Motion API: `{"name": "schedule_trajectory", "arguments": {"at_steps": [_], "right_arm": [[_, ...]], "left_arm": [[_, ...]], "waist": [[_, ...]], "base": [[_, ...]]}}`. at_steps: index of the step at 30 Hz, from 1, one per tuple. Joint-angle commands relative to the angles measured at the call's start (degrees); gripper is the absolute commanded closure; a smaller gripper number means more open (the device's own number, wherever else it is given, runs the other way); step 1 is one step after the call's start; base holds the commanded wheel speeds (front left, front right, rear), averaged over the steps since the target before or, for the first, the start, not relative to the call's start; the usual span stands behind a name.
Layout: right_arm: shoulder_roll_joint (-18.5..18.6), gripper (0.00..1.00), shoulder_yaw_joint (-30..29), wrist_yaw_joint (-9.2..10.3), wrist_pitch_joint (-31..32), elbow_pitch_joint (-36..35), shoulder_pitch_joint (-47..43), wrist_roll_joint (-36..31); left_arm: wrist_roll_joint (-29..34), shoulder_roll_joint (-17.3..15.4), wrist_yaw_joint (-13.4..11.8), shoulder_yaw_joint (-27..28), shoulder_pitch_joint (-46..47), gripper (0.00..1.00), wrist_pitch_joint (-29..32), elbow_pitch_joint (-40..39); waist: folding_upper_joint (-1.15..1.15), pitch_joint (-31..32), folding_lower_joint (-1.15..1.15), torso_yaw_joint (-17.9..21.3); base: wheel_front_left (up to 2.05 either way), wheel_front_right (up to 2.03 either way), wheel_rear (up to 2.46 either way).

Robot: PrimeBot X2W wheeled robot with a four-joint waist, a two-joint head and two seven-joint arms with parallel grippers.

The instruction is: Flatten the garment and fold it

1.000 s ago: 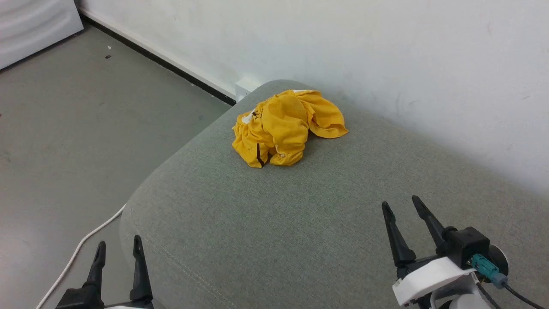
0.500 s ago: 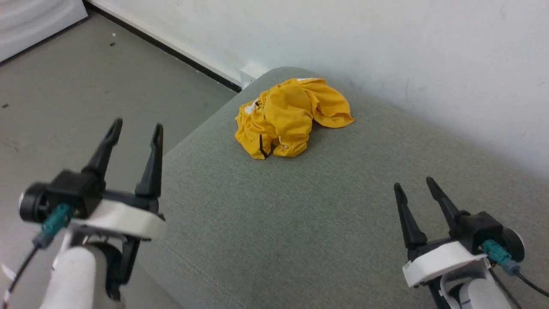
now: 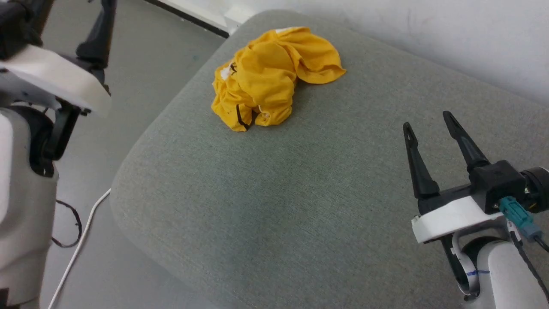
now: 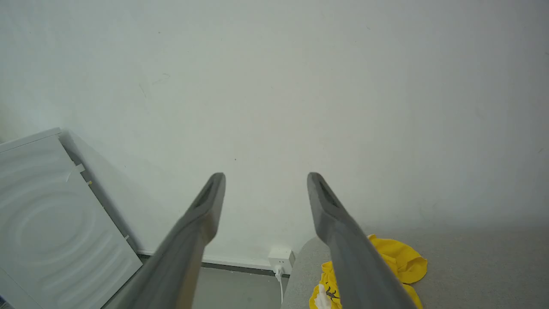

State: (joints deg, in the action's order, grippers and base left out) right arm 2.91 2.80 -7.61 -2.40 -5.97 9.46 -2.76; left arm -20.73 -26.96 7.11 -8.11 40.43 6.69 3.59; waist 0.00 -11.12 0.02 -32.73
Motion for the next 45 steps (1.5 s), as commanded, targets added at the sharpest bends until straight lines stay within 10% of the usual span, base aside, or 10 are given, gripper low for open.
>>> {"name": "schedule_trajectory", "arguments": {"at_steps": [1,30,31,32,45], "right_arm": [[-0.03,0.00,0.52,0.12,0.70,-0.99,0.84,-0.77],[2.67,0.00,4.36,0.12,8.20,-14.46,5.96,-3.74],[2.69,0.00,4.27,0.12,8.24,-14.50,5.97,-3.70],[2.71,0.00,4.18,0.12,8.28,-14.52,5.96,-3.67],[1.36,0.00,3.91,0.12,5.89,-11.17,4.71,-2.11]], "left_arm": [[-0.92,-0.60,0.36,-0.62,1.88,0.00,0.19,1.45],[-22.91,-9.16,0.37,-23.01,17.14,0.00,14.91,31.85],[-22.90,-8.99,0.37,-23.27,17.02,0.34,14.78,32.65],[-22.92,-8.83,0.37,-23.51,16.90,1.00,14.37,33.21],[-22.53,-12.39,0.37,-25.26,19.36,1.00,6.64,33.88]], "waist": [[0.00,-6.45,-0.02,3.82],[0.00,-23.67,-0.02,16.55],[0.00,-23.58,-0.02,16.66],[0.00,-23.46,-0.02,16.72],[0.00,-15.51,-0.02,17.19]], "base": [[0.00,0.00,0.00],[0.00,0.00,0.00],[0.00,0.00,0.00],[0.00,0.00,0.00],[0.00,0.00,0.00]]}}
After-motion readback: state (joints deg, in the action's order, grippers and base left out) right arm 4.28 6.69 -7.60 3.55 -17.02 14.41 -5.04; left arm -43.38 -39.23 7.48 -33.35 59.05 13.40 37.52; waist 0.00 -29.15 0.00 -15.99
